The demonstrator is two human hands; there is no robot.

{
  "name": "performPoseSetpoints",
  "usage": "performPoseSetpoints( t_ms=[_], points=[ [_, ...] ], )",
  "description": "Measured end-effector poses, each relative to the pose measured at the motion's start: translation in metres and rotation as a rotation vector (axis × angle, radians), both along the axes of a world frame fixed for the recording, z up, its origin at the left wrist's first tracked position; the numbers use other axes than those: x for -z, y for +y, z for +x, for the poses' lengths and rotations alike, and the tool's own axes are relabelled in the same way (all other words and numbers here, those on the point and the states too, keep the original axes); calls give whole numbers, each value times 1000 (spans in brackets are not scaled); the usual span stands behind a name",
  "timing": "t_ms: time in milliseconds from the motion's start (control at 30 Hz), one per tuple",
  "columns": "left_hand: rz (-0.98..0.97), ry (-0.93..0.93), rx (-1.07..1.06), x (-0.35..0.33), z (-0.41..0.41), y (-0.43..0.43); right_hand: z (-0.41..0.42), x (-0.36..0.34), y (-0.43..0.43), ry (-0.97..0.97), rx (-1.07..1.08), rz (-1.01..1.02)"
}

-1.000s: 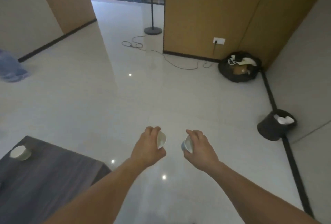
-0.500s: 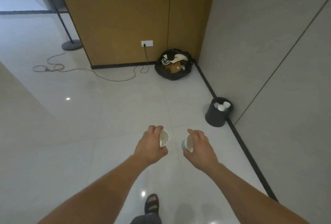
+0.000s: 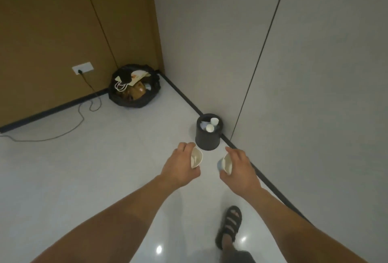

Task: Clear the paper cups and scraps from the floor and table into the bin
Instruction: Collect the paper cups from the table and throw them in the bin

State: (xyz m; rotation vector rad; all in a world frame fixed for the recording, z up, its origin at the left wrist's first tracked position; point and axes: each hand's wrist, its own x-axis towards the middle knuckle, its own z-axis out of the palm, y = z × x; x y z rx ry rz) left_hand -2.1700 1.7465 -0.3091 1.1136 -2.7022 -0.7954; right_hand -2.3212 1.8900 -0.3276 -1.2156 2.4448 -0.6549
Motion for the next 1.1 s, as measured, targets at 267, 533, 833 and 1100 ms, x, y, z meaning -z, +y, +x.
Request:
performPoseSetpoints(
  t_ms=[267,533,833,1100],
  points=[
    [53,11,-69,3,-135,-78,-154,-2,-85,-2,-29,-19],
    [73,37,-110,8,-230,-157,-271,-2,-179,-1,-88,21],
    [233,16,-67,92,-324,-291,-354,48,-303,10,-79,159],
    [413,28,-130,271,-395,-339,-419,198,-415,-73,-117,185]
  ],
)
